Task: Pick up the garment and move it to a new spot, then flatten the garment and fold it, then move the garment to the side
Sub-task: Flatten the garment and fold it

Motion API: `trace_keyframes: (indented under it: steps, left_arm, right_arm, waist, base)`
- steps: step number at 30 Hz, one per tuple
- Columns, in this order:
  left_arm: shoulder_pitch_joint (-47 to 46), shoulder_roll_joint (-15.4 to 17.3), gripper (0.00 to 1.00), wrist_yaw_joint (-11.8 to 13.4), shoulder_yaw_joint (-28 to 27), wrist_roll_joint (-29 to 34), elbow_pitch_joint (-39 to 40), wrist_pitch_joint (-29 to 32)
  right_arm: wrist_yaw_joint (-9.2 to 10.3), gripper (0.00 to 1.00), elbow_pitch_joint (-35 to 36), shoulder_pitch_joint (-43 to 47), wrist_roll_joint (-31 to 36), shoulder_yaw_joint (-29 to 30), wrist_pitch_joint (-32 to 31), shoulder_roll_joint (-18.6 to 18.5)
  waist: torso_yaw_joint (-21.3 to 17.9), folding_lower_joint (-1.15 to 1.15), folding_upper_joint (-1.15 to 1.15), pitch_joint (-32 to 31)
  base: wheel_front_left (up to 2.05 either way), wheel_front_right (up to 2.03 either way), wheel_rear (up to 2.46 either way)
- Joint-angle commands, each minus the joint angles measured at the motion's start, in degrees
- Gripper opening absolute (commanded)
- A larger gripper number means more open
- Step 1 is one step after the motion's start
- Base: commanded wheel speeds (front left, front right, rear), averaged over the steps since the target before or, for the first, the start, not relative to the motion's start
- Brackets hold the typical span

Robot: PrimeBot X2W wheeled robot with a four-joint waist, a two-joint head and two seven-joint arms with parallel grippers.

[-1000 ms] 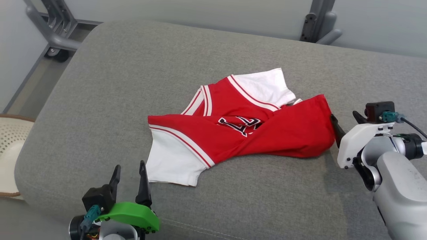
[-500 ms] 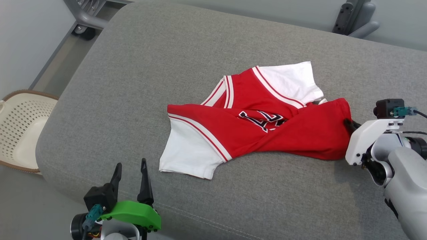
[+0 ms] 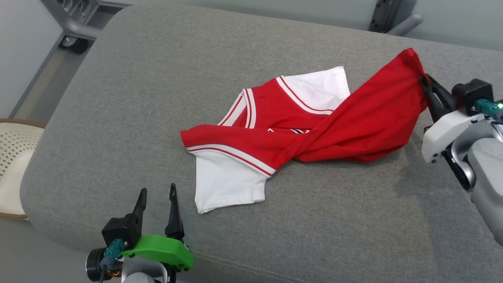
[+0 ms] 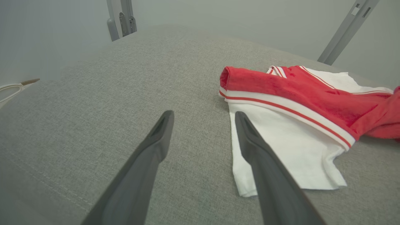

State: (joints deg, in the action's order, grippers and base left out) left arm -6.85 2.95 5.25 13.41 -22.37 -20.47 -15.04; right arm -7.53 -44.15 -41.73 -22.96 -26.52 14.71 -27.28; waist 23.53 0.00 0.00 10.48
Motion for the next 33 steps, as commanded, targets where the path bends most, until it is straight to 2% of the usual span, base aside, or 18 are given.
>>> trace_keyframes:
  steps: [1,7,11,16,24,25,26,27,28,33]
  left_arm:
    - [-0.6,0.0,1.00,0.2,0.0,0.2,0.2,-0.1]
    - [-0.7,0.0,1.00,0.5,-0.2,0.3,0.8,-0.1]
    - [-0.7,0.0,1.00,0.6,-0.7,0.6,1.1,-0.1]
    - [-1.1,0.1,1.00,0.3,-1.0,1.0,1.0,-0.1]
    - [-0.9,0.3,1.00,0.1,-1.1,1.1,0.2,-0.1]
    - [-0.8,0.3,1.00,0.2,-1.2,1.2,0.2,-0.1]
    - [-0.7,0.4,1.00,0.3,-1.2,1.2,0.2,-0.1]
    - [-0.5,0.4,1.00,0.3,-1.3,1.3,0.1,-0.1]
    - [-0.4,0.5,1.00,0.4,-1.3,1.3,0.2,-0.1]
    - [0.1,0.7,1.00,0.6,-1.5,1.3,0.2,-0.1]
  right_arm:
    - [0.09,0.00,1.9,1.1,1.6,-1.5,0.5,-0.8]
    - [0.09,0.00,17.3,8.8,6.4,-3.1,0.5,-4.1]
    - [0.09,0.00,25.4,17.2,8.9,-2.1,0.5,-4.5]
    - [0.09,0.00,28.3,23.0,10.2,-2.4,0.5,-2.4]
    - [0.09,0.00,28.8,28.9,14.7,-4.8,0.5,0.0]
    - [0.09,0.05,29.1,29.6,15.1,-4.8,0.5,0.3]
    - [0.09,0.38,29.4,30.3,15.4,-4.8,0.5,0.4]
    - [0.09,0.94,29.9,31.1,15.4,-4.9,0.5,0.6]
    - [0.09,1.00,30.5,31.9,15.2,-4.9,0.5,0.7]
    - [0.09,1.00,33.1,35.6,14.0,-3.9,0.5,0.1]
  waist:
    - [-1.3,0.00,0.00,0.1]
    - [-4.6,0.00,0.00,0.8]
    - [-8.2,0.00,0.00,0.9]
    - [-11.7,0.00,0.00,0.5]
    - [-14.5,0.00,0.00,-0.6]
    - [-14.8,0.00,0.00,-0.8]
    - [-15.0,0.00,0.00,-1.0]
    - [-15.2,0.00,0.00,-1.2]
    - [-15.4,0.00,0.00,-1.4]
    - [-16.1,0.00,0.00,-2.1]
  base:
    - [0.00,0.00,0.00]
    - [0.00,0.00,0.00]
    - [0.00,0.00,0.00]
    - [0.00,0.00,0.00]
    - [0.00,0.00,0.00]
    - [0.00,0.00,0.00]
    - [0.00,0.00,0.00]
    - [0.00,0.00,0.00]
    - [0.00,0.00,0.00]
    - [0.00,0.00,0.00]
